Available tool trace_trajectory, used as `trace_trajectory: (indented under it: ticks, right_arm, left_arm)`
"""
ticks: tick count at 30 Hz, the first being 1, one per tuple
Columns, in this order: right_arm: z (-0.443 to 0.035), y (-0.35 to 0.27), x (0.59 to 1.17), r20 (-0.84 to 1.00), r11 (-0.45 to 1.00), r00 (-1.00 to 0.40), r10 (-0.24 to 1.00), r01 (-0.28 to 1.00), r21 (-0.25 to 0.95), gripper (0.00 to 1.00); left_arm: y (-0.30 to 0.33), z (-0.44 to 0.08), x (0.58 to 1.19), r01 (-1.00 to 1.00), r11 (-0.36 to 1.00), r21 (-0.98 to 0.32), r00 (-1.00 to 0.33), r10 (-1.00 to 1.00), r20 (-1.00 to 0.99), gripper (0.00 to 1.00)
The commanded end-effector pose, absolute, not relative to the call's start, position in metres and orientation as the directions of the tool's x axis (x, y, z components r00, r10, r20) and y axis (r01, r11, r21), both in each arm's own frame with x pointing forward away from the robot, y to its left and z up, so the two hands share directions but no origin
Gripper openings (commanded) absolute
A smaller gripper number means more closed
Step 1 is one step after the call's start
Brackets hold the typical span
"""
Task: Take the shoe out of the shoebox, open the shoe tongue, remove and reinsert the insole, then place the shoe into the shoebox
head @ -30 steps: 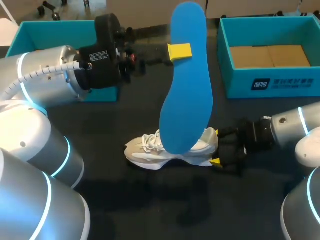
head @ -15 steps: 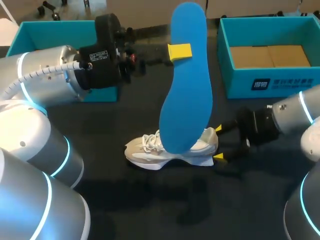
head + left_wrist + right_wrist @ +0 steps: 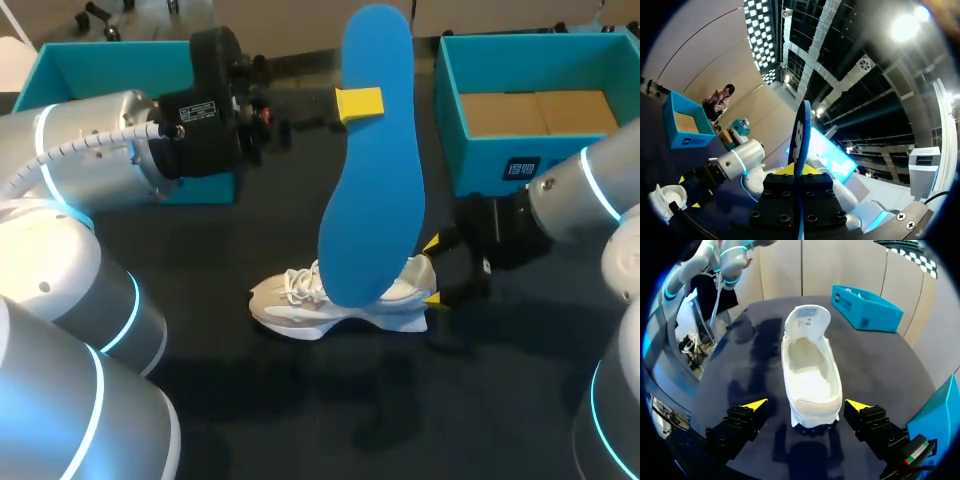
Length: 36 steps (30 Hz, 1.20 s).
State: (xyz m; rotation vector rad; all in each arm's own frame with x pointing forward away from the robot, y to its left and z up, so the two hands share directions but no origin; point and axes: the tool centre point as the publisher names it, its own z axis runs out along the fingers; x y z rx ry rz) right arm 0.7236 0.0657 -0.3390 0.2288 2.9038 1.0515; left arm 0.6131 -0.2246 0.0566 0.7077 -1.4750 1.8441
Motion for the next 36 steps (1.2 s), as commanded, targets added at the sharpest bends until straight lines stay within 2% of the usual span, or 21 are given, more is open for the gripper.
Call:
trace_trajectory:
  ticks: [1, 14, 22, 27, 36]
  right_arm:
    - [-0.335, 0.067, 0.723, 0.007, 0.829, -0.988, 0.156, 0.135, 0.542, 1.0]
    - [-0.331, 0.066, 0.72, -0.011, 0.835, -0.988, 0.153, 0.123, 0.536, 1.0]
    - [-0.308, 0.071, 0.716, -0.007, 0.904, -0.987, 0.163, 0.147, 0.402, 1.0]
    - [-0.298, 0.075, 0.713, -0.033, 0.906, -0.981, 0.193, 0.165, 0.389, 1.0]
    - [-0.291, 0.085, 0.716, -0.029, 0.935, -0.973, 0.229, 0.211, 0.286, 1.0]
  left_arm:
    - [-0.225, 0.061, 0.604, -0.773, -0.173, -0.61, -0.634, 0.159, 0.757, 0.0]
    - [-0.225, 0.061, 0.604, -0.773, -0.173, -0.61, -0.634, 0.159, 0.757, 0.0]
    - [-0.225, 0.061, 0.604, -0.773, -0.173, -0.61, -0.634, 0.159, 0.757, 0.0]
    - [-0.225, 0.061, 0.604, -0.773, -0.173, -0.61, -0.634, 0.159, 0.757, 0.0]
    - [-0.225, 0.061, 0.604, -0.773, -0.173, -0.61, -0.634, 0.159, 0.757, 0.0]
